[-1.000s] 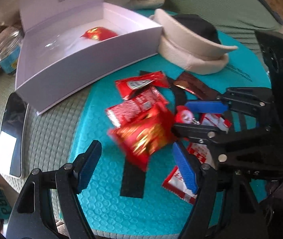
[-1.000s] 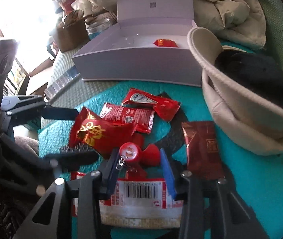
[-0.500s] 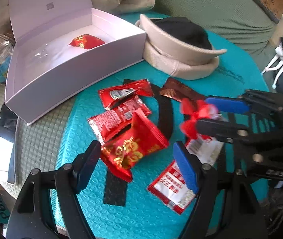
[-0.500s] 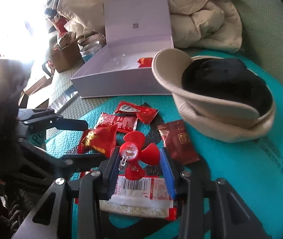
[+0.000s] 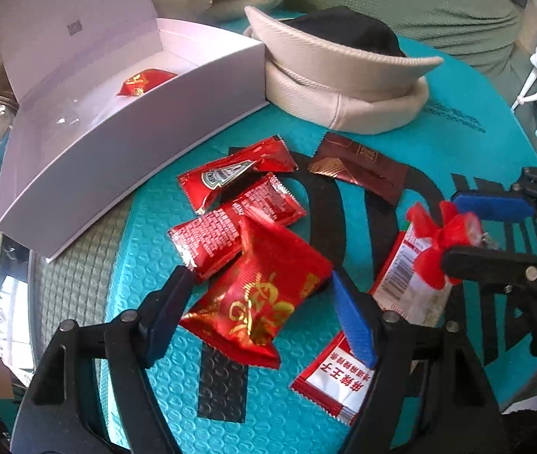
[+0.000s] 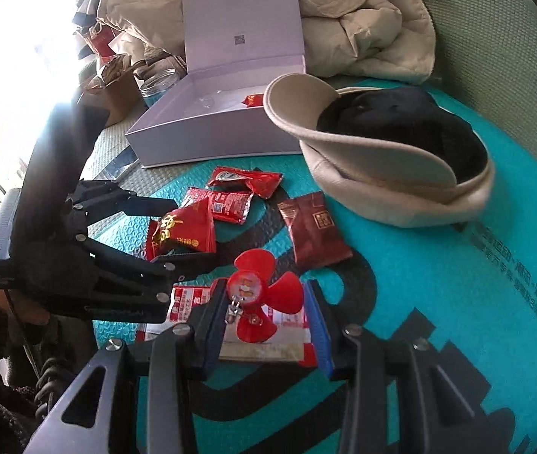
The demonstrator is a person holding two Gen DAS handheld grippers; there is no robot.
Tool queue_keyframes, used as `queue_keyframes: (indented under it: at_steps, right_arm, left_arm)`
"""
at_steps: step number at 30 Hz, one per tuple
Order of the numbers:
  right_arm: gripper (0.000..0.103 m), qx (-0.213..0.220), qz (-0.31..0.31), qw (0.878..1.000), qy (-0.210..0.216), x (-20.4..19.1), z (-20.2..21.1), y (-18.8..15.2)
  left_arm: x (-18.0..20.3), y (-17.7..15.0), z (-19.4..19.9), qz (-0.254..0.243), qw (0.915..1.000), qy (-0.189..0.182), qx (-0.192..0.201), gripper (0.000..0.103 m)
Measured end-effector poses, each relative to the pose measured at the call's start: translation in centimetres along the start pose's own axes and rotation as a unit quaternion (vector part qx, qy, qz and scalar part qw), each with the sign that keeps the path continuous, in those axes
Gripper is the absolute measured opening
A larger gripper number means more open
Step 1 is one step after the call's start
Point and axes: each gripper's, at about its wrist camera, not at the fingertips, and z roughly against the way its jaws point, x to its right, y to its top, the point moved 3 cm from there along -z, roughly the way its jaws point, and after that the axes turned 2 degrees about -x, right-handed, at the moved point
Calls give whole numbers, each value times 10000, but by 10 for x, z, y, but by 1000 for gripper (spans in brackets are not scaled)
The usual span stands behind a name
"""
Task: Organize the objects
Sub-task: 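Close left tool on red gold-print snack bag and lift while right tool holds pinwheel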
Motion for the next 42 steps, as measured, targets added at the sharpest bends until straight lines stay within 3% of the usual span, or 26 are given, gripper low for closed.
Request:
queue_keyframes:
  at_steps: [2,8,11,21,28,37,42]
  right_arm:
    - [40,-25,-33,10000,-30,1,1,-1]
    - [40,-59,-89,9999,-81,0,5,-6]
    - [40,-13,-113,9999,-98,-2,11,-8]
    - [40,186,-83,9996,-174,-16,40,-23]
    - [40,313,61,9994,-127,-33,58,-33]
    - [40,424,500,9976,236,-76,63,-39]
    - [40,426,869,9940,516,-114,61,-42]
  left_arm:
    - [0,-3,4,28,10000,4,47,45]
    - [-3,-11,14,458,9977,-495,-45,32]
    - [-4,-13,21,579,9968,-542,-26,27]
    - [8,-35,61,687,9958,-583,176,25]
    - [9,-53,91,766,9954,-412,406,25]
    - [-8,-101,122,1246,9909,-32,510,25]
    - [-27,-136,145,1657,9843,210,565,25]
